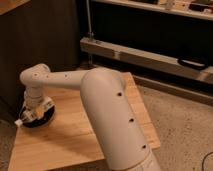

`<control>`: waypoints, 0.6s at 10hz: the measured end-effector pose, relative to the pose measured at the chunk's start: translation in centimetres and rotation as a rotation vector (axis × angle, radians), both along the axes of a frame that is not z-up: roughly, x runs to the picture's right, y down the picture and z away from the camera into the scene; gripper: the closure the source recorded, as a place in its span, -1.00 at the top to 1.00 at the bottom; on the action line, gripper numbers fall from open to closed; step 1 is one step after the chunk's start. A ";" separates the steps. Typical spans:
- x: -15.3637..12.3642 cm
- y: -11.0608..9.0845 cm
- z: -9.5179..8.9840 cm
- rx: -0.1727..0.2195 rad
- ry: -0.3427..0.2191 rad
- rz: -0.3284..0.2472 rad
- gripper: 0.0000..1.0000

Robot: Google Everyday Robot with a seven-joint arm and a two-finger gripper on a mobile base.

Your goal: Place the bottle in the ceramic bowl

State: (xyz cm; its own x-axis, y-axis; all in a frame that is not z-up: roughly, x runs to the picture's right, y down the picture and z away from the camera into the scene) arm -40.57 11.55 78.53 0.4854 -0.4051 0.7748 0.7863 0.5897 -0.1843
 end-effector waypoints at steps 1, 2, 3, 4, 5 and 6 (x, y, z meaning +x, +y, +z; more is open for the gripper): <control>0.0 0.0 0.0 0.000 0.001 0.000 0.49; 0.2 -0.1 0.1 0.000 0.003 0.003 0.49; 0.2 0.0 0.1 -0.001 0.003 0.002 0.49; 0.1 0.1 0.1 -0.002 0.002 -0.001 0.49; 0.0 0.1 0.1 -0.002 0.001 -0.001 0.49; 0.1 0.1 0.2 -0.002 0.003 0.000 0.49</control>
State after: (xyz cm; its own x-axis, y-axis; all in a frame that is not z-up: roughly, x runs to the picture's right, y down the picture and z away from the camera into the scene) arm -40.43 11.61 78.70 0.4876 -0.4036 0.7742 0.7856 0.5897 -0.1873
